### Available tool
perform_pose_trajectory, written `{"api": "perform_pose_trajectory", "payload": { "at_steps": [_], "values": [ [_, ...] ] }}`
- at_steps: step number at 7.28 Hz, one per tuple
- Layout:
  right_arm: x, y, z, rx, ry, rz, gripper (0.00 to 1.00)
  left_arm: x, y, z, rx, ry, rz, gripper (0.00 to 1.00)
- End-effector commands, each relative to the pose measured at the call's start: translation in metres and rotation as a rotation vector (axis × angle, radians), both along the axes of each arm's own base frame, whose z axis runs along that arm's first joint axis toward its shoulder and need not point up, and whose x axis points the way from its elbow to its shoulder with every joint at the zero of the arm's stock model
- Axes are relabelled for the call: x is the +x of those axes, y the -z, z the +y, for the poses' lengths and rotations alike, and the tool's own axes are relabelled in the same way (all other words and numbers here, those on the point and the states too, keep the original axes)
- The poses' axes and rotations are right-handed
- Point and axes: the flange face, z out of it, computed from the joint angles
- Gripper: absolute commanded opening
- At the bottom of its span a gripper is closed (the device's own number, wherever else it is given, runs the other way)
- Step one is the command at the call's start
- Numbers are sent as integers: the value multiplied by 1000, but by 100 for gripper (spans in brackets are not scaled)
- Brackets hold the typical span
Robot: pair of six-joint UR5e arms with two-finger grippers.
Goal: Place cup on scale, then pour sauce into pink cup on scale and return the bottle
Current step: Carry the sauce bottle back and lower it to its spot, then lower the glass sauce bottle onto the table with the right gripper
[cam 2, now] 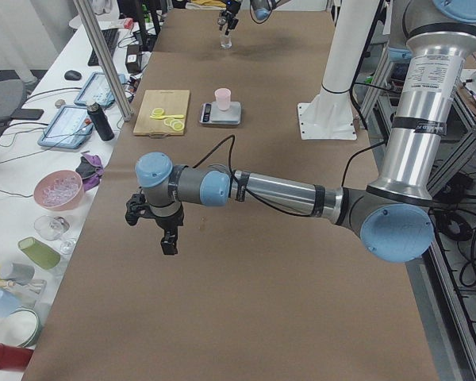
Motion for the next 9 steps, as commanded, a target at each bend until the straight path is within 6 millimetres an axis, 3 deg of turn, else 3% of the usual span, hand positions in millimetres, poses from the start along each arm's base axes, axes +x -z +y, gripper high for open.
{"api": "perform_pose_trajectory", "payload": {
  "at_steps": [1, 3, 6, 9],
  "values": [
    [-4, 6, -7, -3, -29, -69, 60, 0, -2, 1, 0, -1, -5, 98],
    [-5, 2, -7, -53, -39, -97, 60, 0, -2, 1, -2, -1, -3, 98],
    [-17, -40, -3, -96, -19, -82, 60, 0, -4, 0, -5, -1, -4, 98],
    [-26, -45, 0, -135, -6, -99, 60, 0, -5, 0, -2, -5, -10, 98]
  ]
}}
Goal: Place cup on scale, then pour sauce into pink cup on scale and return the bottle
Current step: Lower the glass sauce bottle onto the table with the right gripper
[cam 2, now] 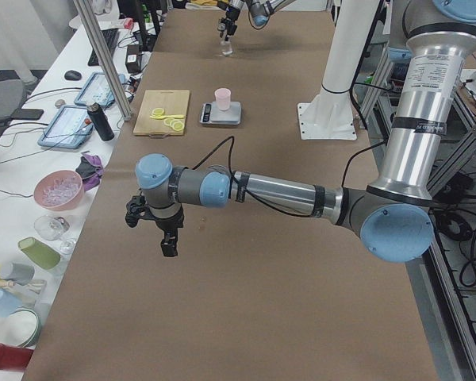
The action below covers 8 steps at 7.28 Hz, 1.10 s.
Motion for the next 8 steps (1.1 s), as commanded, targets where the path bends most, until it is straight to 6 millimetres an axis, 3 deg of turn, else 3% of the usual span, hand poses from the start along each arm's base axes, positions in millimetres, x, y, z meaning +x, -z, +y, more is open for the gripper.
{"api": "perform_pose_trajectory", "payload": {
  "at_steps": [1, 8],
  "values": [
    [-5, 0, 2, -23, 8, -14, 60, 0, -1, 0, 1, -3, -2, 98],
    [-5, -3, 0, -67, 19, 11, 60, 0, -2, 0, 0, -3, -4, 98]
  ]
}}
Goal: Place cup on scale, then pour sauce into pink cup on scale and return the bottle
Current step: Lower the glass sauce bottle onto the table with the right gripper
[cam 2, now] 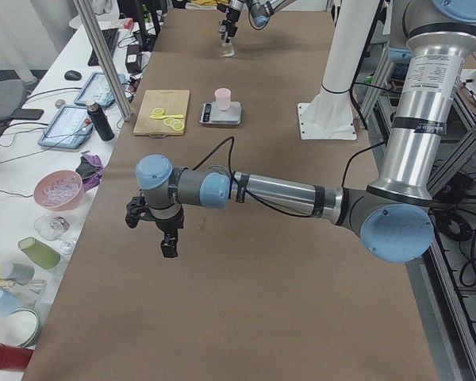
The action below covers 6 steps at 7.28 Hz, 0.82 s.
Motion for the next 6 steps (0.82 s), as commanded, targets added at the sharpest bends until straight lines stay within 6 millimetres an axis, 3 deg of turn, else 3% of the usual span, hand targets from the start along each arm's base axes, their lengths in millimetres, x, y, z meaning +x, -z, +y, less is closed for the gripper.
{"api": "perform_pose_trajectory", "payload": {
  "at_steps": [1, 2, 5, 6],
  "values": [
    [1, -3, 1, -9, 2, 7, 60, 0, 1, 0, 2, 0, 0, 98],
    [3, -1, 2, -7, 1, 6, 62, 0, 0, 1, 0, 0, 0, 98],
    [4, 2, 1, -17, -1, 10, 84, 0, 0, 1, 0, 0, 0, 98],
    [4, 3, 1, -17, -2, 11, 86, -1, -2, 2, -3, 2, 0, 98]
  ]
}}
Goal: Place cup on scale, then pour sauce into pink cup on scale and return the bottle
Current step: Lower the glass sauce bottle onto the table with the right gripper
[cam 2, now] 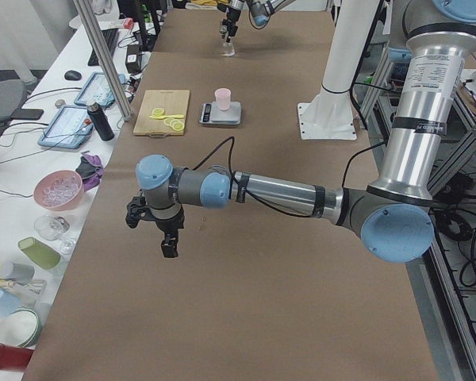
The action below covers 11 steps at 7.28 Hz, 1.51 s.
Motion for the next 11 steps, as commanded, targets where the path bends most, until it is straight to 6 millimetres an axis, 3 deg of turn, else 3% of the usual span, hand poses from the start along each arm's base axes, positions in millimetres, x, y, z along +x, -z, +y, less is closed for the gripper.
{"api": "perform_pose_trajectory", "payload": {
  "at_steps": [1, 4, 7, 11],
  "values": [
    [0, 1, 0, -2, -1, 1, 89, -1, 0, 1, 0, 2, -1, 98],
    [0, 8, 0, -3, -6, -11, 99, -1, -1, 1, -1, 1, 0, 98],
    [1, 19, 7, -24, 26, -29, 100, 0, -2, 1, -3, 0, -2, 98],
    [8, 11, 32, -79, 71, -54, 100, -1, -2, 2, -3, 1, 0, 98]
  ]
}}
